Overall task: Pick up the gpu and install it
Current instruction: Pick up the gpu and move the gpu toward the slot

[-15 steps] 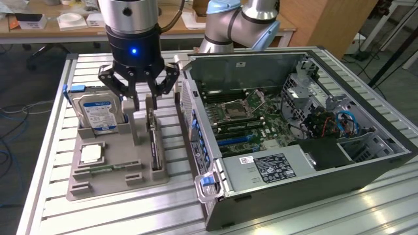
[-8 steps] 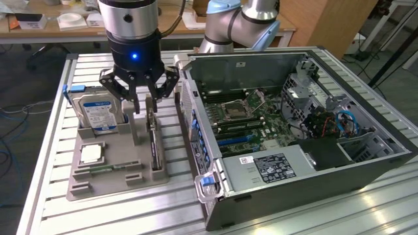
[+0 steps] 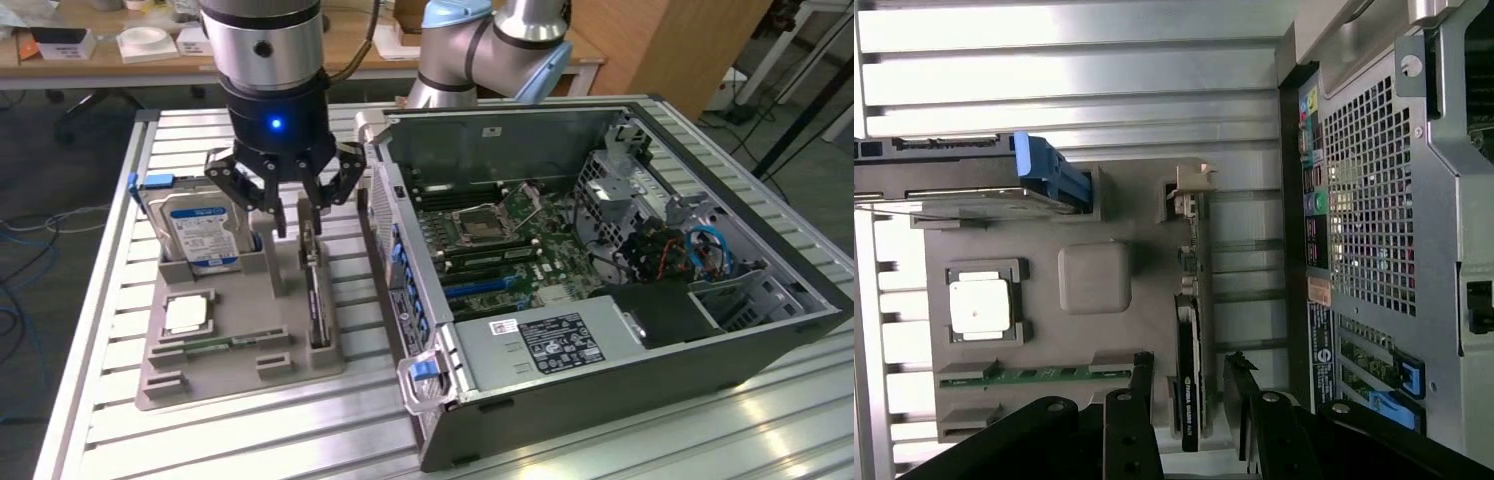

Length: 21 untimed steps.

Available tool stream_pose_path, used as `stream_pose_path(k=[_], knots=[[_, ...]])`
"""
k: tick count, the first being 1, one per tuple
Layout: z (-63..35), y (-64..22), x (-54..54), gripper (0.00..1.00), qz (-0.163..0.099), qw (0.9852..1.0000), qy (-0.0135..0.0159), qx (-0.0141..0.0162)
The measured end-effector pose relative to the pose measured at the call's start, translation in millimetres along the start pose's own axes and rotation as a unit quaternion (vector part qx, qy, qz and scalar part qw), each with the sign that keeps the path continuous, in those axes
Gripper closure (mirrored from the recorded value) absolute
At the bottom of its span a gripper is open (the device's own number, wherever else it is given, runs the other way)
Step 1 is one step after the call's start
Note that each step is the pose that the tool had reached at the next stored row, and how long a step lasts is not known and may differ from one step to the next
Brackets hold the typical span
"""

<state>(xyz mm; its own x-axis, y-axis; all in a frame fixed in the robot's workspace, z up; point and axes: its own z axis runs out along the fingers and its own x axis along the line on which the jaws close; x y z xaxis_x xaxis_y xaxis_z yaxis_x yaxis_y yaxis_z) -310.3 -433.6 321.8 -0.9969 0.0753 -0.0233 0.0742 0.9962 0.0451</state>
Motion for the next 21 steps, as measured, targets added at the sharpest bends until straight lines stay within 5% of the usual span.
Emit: stream_pose_path(k=[21], knots=[[17.5,-1.0,0.4,0.59,0.000,1.0000,0.0000,0.0000]])
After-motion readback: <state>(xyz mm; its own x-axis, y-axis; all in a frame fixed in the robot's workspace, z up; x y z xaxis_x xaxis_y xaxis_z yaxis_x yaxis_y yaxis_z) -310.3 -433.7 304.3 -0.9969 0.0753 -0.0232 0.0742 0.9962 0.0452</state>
